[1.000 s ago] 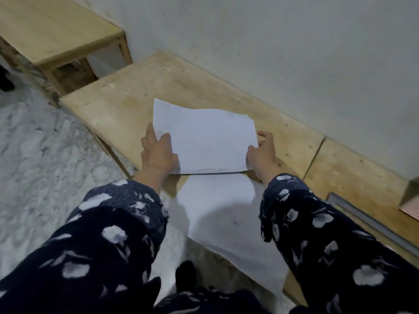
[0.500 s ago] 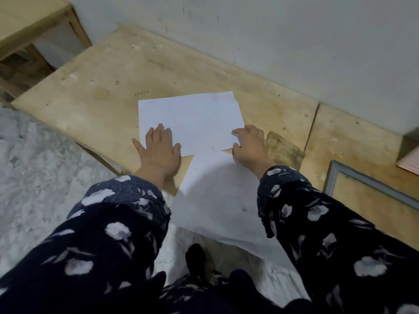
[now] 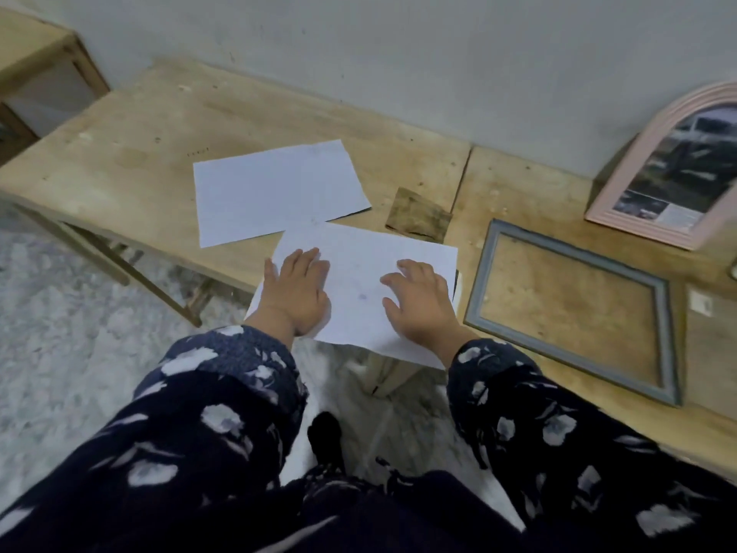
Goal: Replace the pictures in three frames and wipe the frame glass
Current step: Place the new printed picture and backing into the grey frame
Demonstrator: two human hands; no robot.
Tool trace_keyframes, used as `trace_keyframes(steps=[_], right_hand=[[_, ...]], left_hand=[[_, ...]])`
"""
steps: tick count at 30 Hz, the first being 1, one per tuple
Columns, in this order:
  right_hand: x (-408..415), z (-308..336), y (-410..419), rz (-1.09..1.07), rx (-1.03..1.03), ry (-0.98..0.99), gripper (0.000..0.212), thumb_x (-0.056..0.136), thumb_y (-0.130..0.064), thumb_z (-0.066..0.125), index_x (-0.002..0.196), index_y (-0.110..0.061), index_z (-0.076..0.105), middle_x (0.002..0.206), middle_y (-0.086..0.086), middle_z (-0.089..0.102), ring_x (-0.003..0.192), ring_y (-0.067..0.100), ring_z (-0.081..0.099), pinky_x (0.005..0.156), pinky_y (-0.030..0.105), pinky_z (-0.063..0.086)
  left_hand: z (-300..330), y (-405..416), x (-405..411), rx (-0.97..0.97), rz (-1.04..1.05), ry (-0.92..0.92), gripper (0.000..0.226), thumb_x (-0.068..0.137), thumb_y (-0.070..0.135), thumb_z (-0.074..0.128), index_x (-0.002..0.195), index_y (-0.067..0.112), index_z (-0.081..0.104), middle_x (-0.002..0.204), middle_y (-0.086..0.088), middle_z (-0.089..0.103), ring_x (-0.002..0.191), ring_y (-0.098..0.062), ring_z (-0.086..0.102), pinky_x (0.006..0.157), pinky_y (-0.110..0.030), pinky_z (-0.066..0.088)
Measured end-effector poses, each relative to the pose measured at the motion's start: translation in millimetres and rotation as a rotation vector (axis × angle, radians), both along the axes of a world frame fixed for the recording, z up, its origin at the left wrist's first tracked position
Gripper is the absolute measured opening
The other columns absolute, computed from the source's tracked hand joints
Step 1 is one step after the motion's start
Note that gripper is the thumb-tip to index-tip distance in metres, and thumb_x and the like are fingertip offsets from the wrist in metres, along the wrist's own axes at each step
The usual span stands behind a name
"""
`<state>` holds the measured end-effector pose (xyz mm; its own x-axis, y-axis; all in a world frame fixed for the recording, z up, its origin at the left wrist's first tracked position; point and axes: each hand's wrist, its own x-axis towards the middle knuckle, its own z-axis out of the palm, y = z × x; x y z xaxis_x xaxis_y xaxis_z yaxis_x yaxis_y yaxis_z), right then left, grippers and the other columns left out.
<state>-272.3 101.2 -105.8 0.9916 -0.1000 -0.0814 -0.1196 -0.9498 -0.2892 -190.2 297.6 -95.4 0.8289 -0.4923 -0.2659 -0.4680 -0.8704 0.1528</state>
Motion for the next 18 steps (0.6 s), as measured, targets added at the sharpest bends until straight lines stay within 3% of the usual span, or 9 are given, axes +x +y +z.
trace_keyframes(steps=[4, 7, 10, 14, 16, 18], right_hand=[[-38.6, 5.1, -6.9, 0.089, -0.048, 0.041, 0.053, 0.090, -0.055, 0.045, 0.136, -0.028, 0.045, 0.151, 0.005, 0.030, 0.136, 0.026, 0.024, 0.108, 0.039, 0.017], [-57.7, 7.9, -6.8, 0.160, -0.113, 0.137, 0.069, 0.086, -0.064, 0.045, 0.144, -0.029, 0.030, 0.155, 0.005, 0.021, 0.140, 0.026, 0.020, 0.109, 0.043, 0.020], [-71.7, 7.9, -5.0, 0.169, -0.183, 0.207, 0.072, 0.090, -0.055, 0.046, 0.149, -0.026, 0.017, 0.158, 0.006, 0.013, 0.144, 0.028, 0.012, 0.112, 0.047, 0.020], [-80.7, 13.0, -10.1, 0.177, -0.177, 0.269, 0.060, 0.096, -0.039, 0.039, 0.151, -0.025, 0.017, 0.159, 0.007, 0.010, 0.146, 0.030, 0.009, 0.116, 0.047, 0.019], [-79.8, 17.7, -13.5, 0.198, -0.189, 0.294, 0.056, 0.098, -0.026, 0.037, 0.151, -0.025, 0.018, 0.158, 0.008, 0.016, 0.145, 0.029, 0.015, 0.113, 0.046, 0.026], [-75.4, 26.4, -15.9, 0.200, -0.218, 0.285, 0.059, 0.096, -0.011, 0.038, 0.150, -0.025, 0.019, 0.150, 0.008, 0.032, 0.136, 0.030, 0.032, 0.099, 0.042, 0.041]], left_hand=[[1.5, -1.7, -29.7, 0.038, -0.022, 0.099, 0.075, 0.085, 0.035, 0.054, 0.150, 0.022, 0.018, 0.162, 0.001, 0.001, 0.148, -0.023, -0.003, 0.116, -0.059, 0.002], [2.1, -4.7, -47.0, 0.142, -0.045, 0.161, 0.090, 0.083, 0.044, 0.056, 0.154, 0.024, 0.003, 0.161, 0.002, -0.010, 0.148, -0.024, -0.009, 0.116, -0.059, 0.004], [3.5, -12.5, -58.6, 0.187, -0.049, 0.173, 0.093, 0.086, 0.040, 0.056, 0.154, 0.023, -0.006, 0.161, 0.002, -0.015, 0.148, -0.024, -0.012, 0.117, -0.056, 0.005], [4.8, -25.9, -67.4, 0.164, -0.037, 0.149, 0.081, 0.094, 0.039, 0.049, 0.154, 0.023, -0.003, 0.162, 0.001, -0.012, 0.148, -0.025, -0.008, 0.117, -0.055, 0.009], [6.4, -28.2, -67.5, 0.176, -0.048, 0.148, 0.075, 0.096, 0.038, 0.043, 0.155, 0.023, 0.000, 0.162, 0.000, -0.010, 0.149, -0.025, -0.006, 0.117, -0.054, 0.010], [10.5, -28.0, -66.5, 0.186, -0.055, 0.114, 0.067, 0.097, 0.038, 0.038, 0.154, 0.025, 0.005, 0.163, 0.001, -0.004, 0.149, -0.024, 0.000, 0.117, -0.054, 0.011]])
